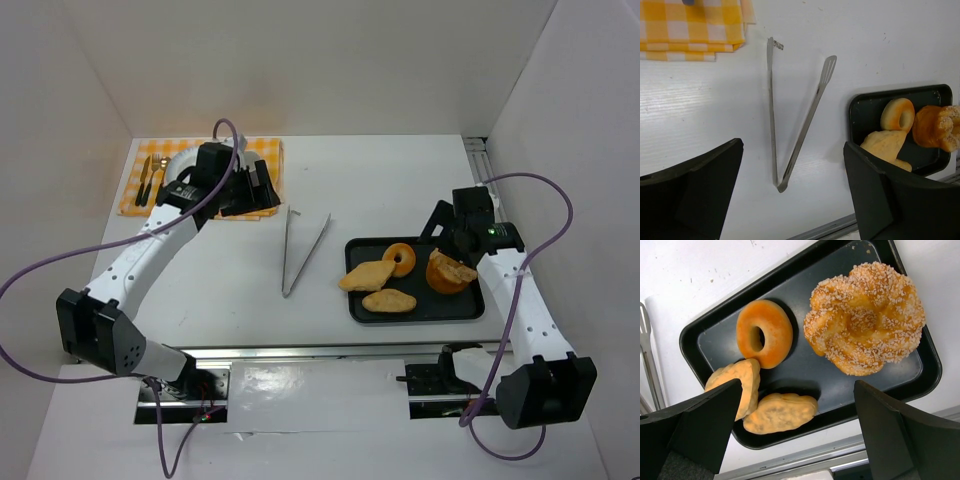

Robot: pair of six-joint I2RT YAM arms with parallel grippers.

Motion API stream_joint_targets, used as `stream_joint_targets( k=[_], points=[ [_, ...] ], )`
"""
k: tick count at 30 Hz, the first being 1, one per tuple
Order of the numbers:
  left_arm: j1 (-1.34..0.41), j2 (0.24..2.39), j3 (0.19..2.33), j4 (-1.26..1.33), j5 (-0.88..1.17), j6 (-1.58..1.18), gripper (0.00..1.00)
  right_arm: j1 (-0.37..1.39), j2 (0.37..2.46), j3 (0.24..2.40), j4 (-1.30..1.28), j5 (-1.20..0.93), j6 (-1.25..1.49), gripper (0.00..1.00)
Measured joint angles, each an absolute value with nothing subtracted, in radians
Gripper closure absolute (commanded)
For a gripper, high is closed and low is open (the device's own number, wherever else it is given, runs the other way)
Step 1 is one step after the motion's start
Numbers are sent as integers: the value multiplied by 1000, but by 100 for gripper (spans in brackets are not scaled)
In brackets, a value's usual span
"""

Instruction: Place the bread

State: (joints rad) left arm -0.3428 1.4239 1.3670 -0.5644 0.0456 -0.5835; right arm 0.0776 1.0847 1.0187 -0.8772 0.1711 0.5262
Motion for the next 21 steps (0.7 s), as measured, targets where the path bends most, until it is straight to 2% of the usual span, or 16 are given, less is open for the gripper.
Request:
stream_joint_targets(
  k=[4, 7, 10, 11, 15, 21],
  points=[
    [-374, 1423, 1327, -561, 9, -569, 12, 78, 1081, 1017, -876, 171, 526, 0],
    [-482, 1447, 1297, -579, -68, -536, 12, 78, 1082, 1016, -876, 171, 526, 0],
    [-584, 1502, 1267, -581, -113, -520, 8, 78, 1082, 1016, -876, 171, 526, 0],
    [-602, 1512, 1239, -577, -123, -521, 1, 78, 1082, 1016, -876, 171, 526, 0],
    [-606, 1530, 1148, -587, -144, -524, 1, 78, 1080, 1016, -876, 171, 526, 0],
    [-599, 1613, 1135, -548, -156, -529, 1, 78, 1078, 1015, -875, 170, 526, 0]
  ],
)
